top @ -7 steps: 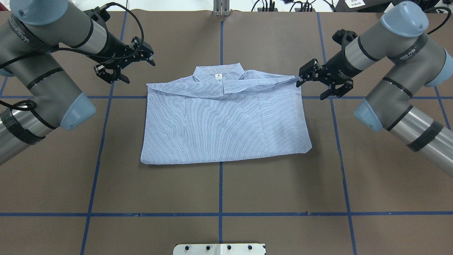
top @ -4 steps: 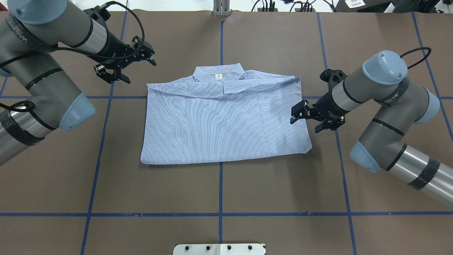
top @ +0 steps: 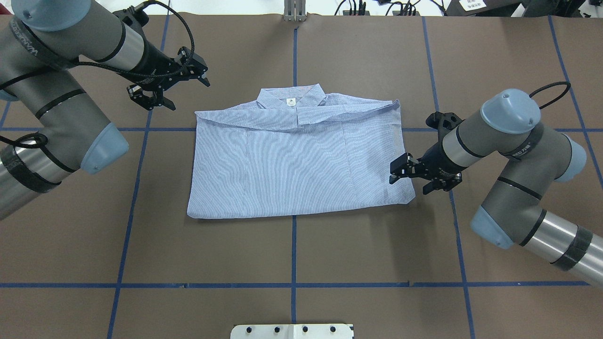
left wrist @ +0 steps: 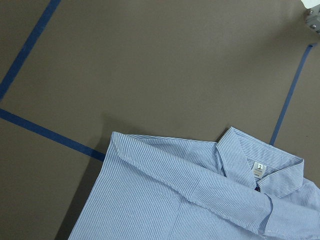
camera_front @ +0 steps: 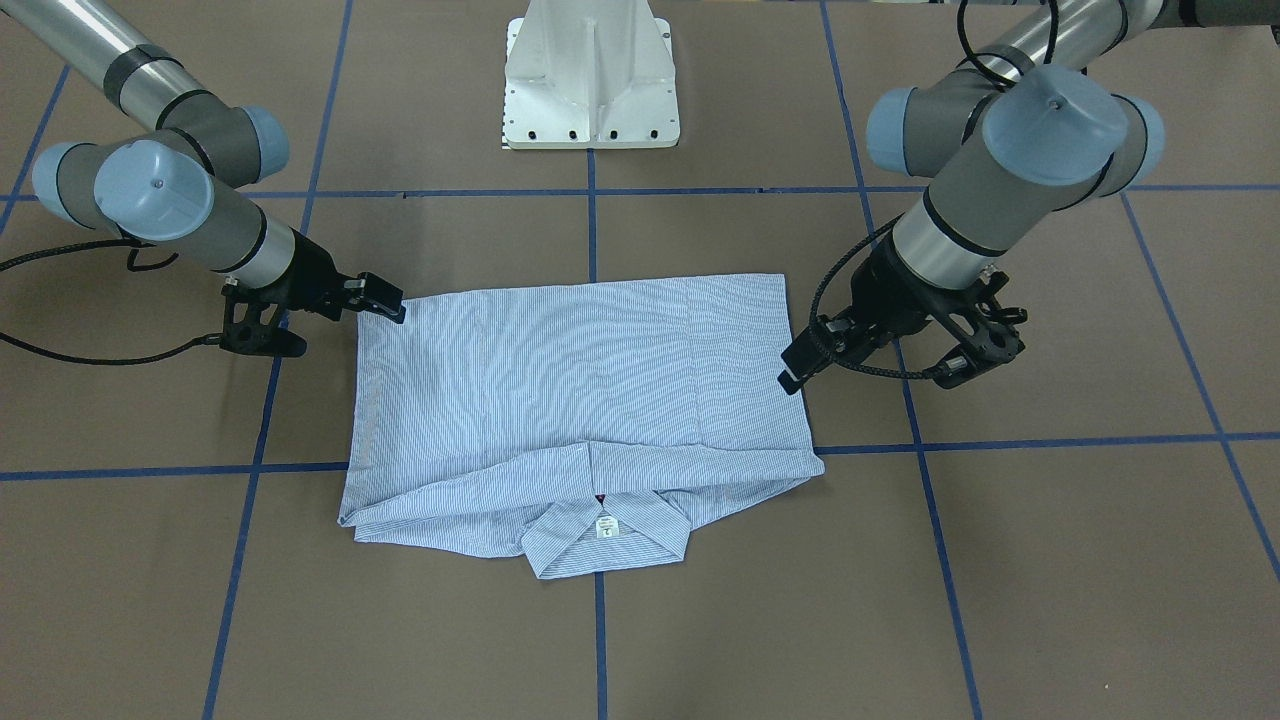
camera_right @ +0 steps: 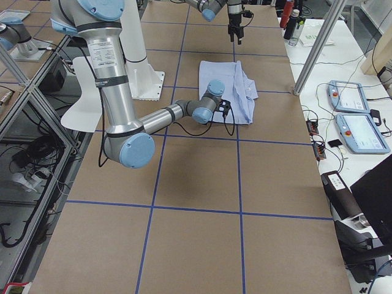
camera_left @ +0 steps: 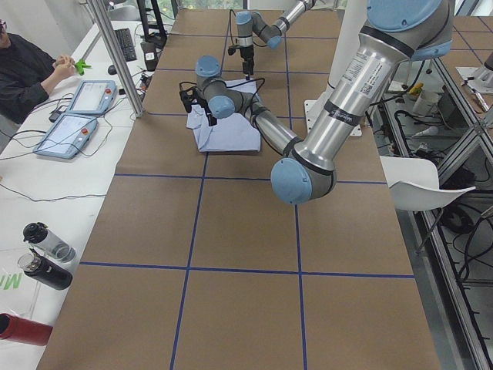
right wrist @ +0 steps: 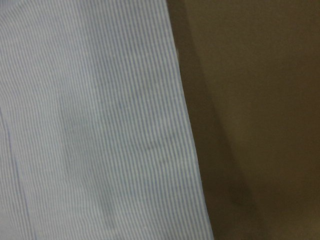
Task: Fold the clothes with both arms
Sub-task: 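Move the right gripper down to the folded shirt's side edge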
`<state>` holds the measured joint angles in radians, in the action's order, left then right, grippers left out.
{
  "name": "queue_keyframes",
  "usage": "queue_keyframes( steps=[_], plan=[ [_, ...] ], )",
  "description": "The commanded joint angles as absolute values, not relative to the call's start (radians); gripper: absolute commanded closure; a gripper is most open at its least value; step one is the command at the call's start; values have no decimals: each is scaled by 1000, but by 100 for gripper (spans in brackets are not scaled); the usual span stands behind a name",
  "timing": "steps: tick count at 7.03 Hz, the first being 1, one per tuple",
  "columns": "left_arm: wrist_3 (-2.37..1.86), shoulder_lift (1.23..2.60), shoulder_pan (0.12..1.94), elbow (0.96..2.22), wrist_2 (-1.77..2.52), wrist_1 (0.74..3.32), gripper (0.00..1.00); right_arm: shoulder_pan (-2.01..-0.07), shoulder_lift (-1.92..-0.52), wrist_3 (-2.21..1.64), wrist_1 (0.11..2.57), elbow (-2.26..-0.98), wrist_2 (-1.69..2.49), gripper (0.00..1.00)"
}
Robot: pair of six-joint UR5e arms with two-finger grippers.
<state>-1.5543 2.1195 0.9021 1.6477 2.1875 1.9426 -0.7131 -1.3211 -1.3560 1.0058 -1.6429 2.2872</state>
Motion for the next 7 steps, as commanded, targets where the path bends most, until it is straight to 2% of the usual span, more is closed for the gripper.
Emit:
queue_keyframes(
  steps=[1,3,5,7],
  plan=[
    [-1554,2118,902,1649,2186,1944,0,-697,-1327,-1356,1008,-1644,2287,0],
    [-1554,2115,902,1648,2184,1944,0,-690,-1327,-1356,1008,-1643,2289,5],
    [-1552,2115,902,1647,2183,1944,0,-690,-1327,-1356,1009,-1635,2287,39],
    [-1552,2114,902,1649,2183,1944,1,-690,-1335,-1356,1008,-1644,2284,78]
  ],
)
